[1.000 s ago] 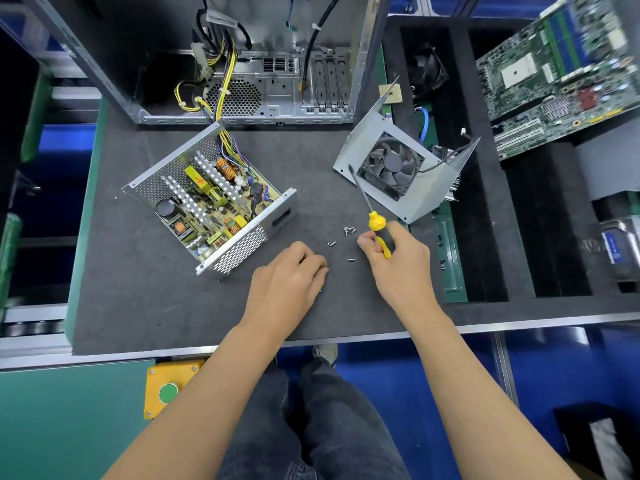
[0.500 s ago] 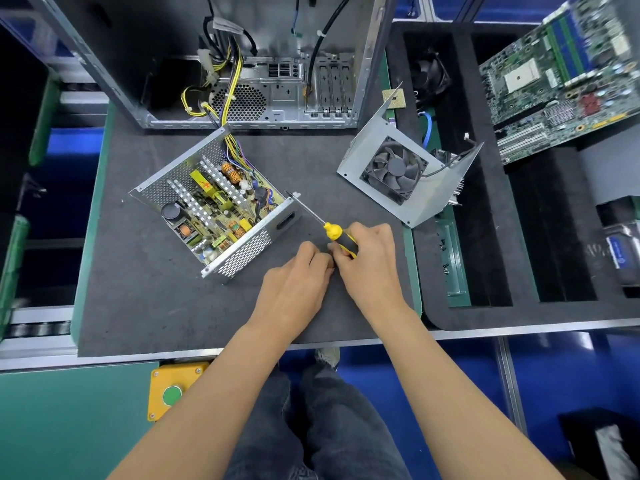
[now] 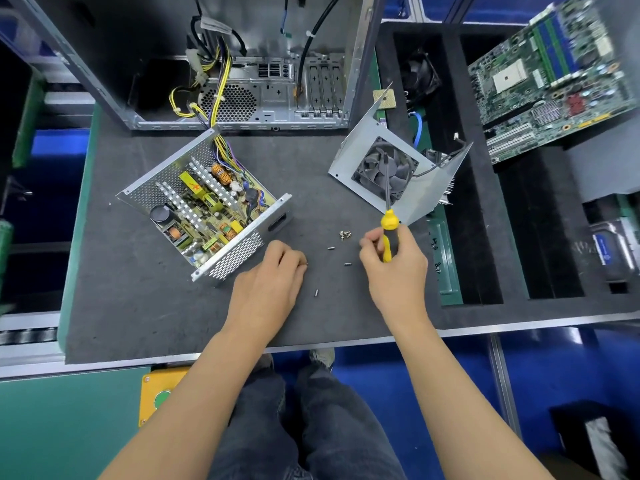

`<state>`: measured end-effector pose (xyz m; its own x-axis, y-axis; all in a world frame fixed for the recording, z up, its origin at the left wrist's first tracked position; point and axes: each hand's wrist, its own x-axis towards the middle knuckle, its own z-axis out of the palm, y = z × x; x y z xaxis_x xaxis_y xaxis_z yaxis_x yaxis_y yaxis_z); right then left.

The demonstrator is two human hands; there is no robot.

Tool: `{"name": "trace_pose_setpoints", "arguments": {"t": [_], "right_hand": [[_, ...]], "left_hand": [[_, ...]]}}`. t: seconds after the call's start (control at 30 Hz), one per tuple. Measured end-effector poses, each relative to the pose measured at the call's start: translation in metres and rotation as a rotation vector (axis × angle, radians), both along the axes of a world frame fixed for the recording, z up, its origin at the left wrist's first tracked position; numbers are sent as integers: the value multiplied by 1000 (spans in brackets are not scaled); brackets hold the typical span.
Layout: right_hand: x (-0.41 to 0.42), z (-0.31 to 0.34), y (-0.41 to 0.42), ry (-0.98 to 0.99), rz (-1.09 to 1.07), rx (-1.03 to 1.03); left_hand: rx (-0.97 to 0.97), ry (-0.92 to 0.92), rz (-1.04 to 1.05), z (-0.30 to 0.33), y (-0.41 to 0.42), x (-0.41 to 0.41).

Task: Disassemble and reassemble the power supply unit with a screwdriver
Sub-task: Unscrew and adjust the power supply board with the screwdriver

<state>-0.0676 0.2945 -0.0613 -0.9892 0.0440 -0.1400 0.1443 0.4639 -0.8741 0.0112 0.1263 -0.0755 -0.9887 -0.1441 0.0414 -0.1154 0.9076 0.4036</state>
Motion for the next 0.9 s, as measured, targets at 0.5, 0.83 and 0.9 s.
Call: {"name": "trace_pose_setpoints", "arguments": {"t": [0.5,0.83,0.9], "right_hand": [[36,-6,-31,279,319,220],[40,-19,-44,391,492,389],[37,-17,-39,391,450,351]], "left_hand": [[-153,-119,-40,8,3,-4],[-145,3,46,2,-7,12],[-67,69,83,-3,-10,15]]}}
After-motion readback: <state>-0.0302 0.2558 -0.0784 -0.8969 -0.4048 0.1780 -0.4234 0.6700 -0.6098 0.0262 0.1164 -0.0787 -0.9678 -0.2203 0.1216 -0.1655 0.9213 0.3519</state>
